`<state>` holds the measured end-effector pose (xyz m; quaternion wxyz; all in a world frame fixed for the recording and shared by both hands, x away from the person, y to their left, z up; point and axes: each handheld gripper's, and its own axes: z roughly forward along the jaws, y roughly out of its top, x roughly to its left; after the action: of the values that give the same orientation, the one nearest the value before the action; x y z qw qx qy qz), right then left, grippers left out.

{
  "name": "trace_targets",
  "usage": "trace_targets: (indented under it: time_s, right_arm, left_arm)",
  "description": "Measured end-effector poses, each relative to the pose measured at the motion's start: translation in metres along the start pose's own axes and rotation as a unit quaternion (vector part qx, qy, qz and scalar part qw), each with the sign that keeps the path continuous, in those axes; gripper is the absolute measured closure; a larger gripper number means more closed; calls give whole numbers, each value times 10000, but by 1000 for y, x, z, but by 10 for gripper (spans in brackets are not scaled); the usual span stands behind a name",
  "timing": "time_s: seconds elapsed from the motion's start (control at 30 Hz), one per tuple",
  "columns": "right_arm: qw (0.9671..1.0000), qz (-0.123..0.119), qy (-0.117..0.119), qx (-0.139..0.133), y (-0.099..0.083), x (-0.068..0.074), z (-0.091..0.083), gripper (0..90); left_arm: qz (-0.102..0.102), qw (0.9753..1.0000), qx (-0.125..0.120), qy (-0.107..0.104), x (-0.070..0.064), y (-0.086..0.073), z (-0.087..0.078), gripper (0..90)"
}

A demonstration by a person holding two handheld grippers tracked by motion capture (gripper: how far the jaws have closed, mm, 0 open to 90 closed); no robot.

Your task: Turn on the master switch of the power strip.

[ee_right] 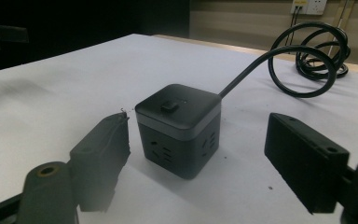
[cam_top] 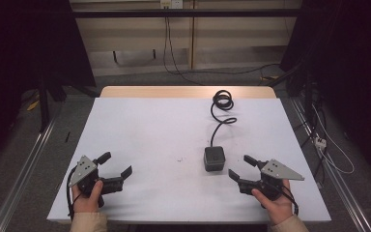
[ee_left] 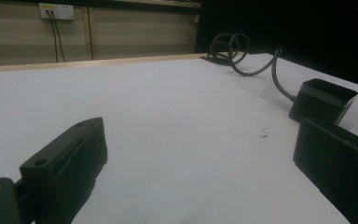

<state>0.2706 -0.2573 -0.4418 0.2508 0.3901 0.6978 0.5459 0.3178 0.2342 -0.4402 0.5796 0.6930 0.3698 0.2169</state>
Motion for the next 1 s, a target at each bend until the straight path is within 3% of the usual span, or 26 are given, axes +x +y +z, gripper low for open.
trace_targets:
  time_s: [0.37, 0.83, 1.0]
  right_arm:
    - [9999, 48, 123, 34, 7, 2, 6, 372]
    - [9996, -1, 210, 170, 13, 3, 17, 467]
    - [9994, 12, 256, 235, 15, 0, 19, 552]
  left_arm:
    - [22, 10000, 2, -6, 0, 0, 0, 25]
    - [62, 10000, 24, -28, -1, 0, 1, 25]
    - [64, 10000, 20, -24, -1, 0, 1, 25]
